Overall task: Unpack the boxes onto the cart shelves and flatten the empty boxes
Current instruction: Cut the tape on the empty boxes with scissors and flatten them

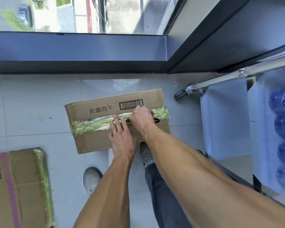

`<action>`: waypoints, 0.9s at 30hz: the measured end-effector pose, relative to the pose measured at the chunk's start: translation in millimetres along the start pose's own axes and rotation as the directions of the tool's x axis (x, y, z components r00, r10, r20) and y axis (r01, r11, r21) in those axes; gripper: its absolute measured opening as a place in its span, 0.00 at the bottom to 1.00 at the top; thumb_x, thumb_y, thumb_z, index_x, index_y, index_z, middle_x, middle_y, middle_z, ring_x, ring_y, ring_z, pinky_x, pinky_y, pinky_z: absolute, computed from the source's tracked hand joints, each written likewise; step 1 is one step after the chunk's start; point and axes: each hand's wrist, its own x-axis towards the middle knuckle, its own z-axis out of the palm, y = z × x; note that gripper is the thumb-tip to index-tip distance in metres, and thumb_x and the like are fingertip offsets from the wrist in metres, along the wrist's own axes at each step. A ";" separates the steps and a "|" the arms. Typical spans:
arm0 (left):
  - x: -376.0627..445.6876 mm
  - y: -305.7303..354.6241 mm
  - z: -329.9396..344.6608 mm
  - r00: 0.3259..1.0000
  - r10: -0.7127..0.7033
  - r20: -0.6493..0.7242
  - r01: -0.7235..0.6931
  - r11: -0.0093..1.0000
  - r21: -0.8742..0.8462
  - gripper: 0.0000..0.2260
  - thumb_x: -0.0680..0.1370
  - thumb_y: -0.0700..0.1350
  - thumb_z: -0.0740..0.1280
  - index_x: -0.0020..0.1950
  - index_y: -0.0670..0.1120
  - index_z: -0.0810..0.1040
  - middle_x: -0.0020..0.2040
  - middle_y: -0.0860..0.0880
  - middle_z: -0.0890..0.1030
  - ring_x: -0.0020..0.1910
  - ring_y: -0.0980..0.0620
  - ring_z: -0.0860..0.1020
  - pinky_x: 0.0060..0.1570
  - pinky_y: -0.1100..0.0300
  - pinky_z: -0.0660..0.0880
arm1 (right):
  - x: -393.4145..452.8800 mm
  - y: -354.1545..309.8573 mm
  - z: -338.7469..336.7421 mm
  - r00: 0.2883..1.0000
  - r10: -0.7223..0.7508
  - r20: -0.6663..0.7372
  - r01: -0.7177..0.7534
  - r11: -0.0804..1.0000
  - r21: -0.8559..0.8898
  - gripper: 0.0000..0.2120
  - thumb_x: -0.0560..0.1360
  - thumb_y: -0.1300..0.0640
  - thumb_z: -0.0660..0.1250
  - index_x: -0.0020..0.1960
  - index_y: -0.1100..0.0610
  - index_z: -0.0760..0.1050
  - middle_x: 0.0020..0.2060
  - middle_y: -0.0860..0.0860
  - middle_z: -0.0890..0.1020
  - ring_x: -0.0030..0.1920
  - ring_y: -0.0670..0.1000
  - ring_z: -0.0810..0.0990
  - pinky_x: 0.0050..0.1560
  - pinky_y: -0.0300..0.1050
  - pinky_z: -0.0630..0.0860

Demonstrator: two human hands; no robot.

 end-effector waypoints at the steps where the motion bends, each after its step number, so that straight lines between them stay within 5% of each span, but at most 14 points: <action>1: -0.3 5.2 1.6 0.999 -0.033 0.017 0.033 0.999 -0.001 0.35 0.80 0.48 0.61 0.80 0.42 0.45 0.80 0.41 0.37 0.79 0.39 0.42 0.72 0.42 0.61 | -0.7 3.7 0.6 1.000 -0.018 0.000 0.018 1.000 0.010 0.12 0.80 0.68 0.56 0.59 0.64 0.76 0.45 0.58 0.72 0.47 0.56 0.78 0.40 0.51 0.80; 5: 8.8 -0.7 -7.4 0.997 -0.023 0.068 0.018 0.997 0.081 0.35 0.79 0.47 0.61 0.80 0.44 0.45 0.80 0.43 0.36 0.79 0.40 0.44 0.71 0.39 0.61 | -5.1 11.9 2.2 0.998 -0.061 0.017 0.062 0.997 -0.036 0.12 0.81 0.67 0.55 0.58 0.66 0.75 0.42 0.59 0.69 0.45 0.56 0.76 0.44 0.53 0.81; 13: 13.8 4.3 -21.1 0.991 -0.085 0.099 0.082 0.996 0.030 0.27 0.77 0.44 0.63 0.75 0.47 0.60 0.81 0.48 0.44 0.79 0.38 0.50 0.71 0.38 0.61 | -25.1 64.9 20.4 0.988 0.120 0.100 -0.111 0.990 -0.090 0.14 0.79 0.71 0.55 0.58 0.64 0.76 0.47 0.60 0.73 0.44 0.57 0.74 0.37 0.58 0.80; 20: 3.5 7.5 -32.9 0.991 -0.115 0.065 0.110 0.991 0.073 0.18 0.76 0.44 0.64 0.64 0.47 0.67 0.80 0.45 0.56 0.72 0.39 0.63 0.65 0.43 0.66 | -32.5 43.8 5.4 0.899 0.338 0.278 -0.323 0.941 -0.100 0.13 0.77 0.69 0.56 0.57 0.65 0.75 0.49 0.62 0.75 0.44 0.57 0.76 0.28 0.48 0.75; 23: -6.4 8.3 -43.0 0.989 -0.143 0.028 0.141 0.988 0.056 0.15 0.76 0.45 0.64 0.61 0.47 0.69 0.65 0.40 0.70 0.64 0.41 0.69 0.60 0.46 0.68 | -41.6 44.0 -0.9 0.884 0.352 0.309 -0.378 0.925 0.028 0.15 0.75 0.69 0.58 0.57 0.62 0.78 0.51 0.61 0.78 0.45 0.59 0.79 0.30 0.47 0.74; 27: -3.8 9.2 -61.0 0.991 -0.126 0.049 0.122 0.989 0.078 0.10 0.77 0.45 0.63 0.56 0.44 0.76 0.56 0.42 0.77 0.57 0.41 0.74 0.58 0.48 0.73 | -56.9 57.9 -2.0 0.904 0.403 0.140 -0.424 0.806 0.413 0.15 0.76 0.68 0.59 0.57 0.58 0.79 0.52 0.56 0.80 0.49 0.56 0.79 0.43 0.47 0.73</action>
